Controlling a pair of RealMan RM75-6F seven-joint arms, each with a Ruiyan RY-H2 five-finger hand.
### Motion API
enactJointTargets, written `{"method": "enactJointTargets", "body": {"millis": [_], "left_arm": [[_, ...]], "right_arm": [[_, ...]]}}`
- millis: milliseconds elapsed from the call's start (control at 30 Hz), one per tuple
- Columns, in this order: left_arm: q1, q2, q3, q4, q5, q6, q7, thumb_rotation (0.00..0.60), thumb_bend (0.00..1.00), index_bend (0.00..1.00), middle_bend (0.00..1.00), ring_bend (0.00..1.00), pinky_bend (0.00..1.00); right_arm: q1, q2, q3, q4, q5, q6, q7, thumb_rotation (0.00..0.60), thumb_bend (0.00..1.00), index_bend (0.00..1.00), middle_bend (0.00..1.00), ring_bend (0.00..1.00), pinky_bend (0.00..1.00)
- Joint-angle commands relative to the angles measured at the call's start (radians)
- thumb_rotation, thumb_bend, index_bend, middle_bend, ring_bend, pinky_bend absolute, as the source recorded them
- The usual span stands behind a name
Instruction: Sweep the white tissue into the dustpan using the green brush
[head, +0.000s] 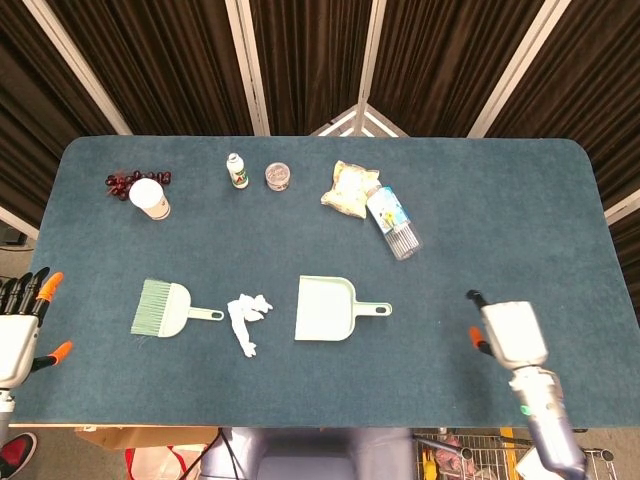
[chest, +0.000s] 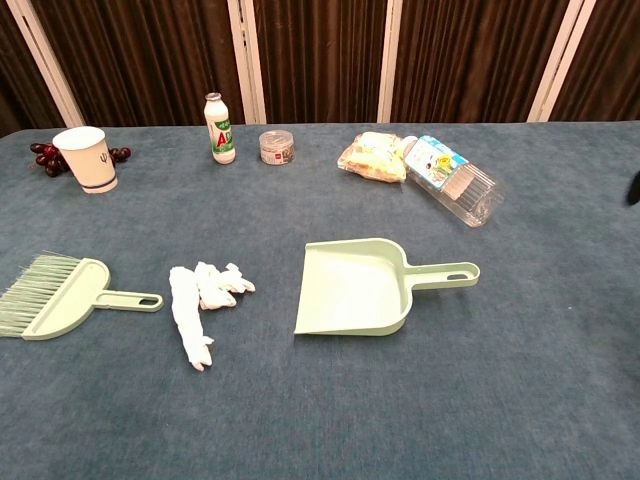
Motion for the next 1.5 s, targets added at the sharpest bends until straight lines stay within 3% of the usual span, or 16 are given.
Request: {"method": "enactJointTargets", "body": {"millis": [33, 300, 900, 1500], "left_arm": [[0.000, 0.000, 0.000, 0.001, 0.000, 0.001, 0.000, 0.600, 0.01, 0.00, 0.00, 0.00, 0.00], [-0.001, 0.002, -0.005, 0.006, -0.012, -0.003, -0.001, 0.600, 0.01, 0.00, 0.00, 0.00, 0.00], [-0.005, 0.003, -0.011, 0.007, -0.028, -0.009, 0.013, 0.600, 0.01, 0.00, 0.00, 0.00, 0.00], [-0.010, -0.002, -0.005, 0.004, -0.012, -0.010, 0.021, 0.600, 0.01, 0.00, 0.00, 0.00, 0.00]], "right_arm": [[0.057, -0.094, 0.011, 0.005, 0.075, -0.049, -0.086, 0.600, 0.34, 0.40, 0.80, 0.81, 0.90], [0.117, -0.251, 0.020, 0.063, 0.149, -0.062, -0.176, 0.600, 0.34, 0.43, 0.80, 0.81, 0.90], [0.201, -0.417, 0.051, 0.162, 0.186, -0.048, -0.222, 0.600, 0.34, 0.43, 0.80, 0.81, 0.90], [0.229, -0.451, 0.047, 0.245, 0.209, -0.050, -0.193, 0.600, 0.34, 0.38, 0.80, 0.81, 0.90]]}}
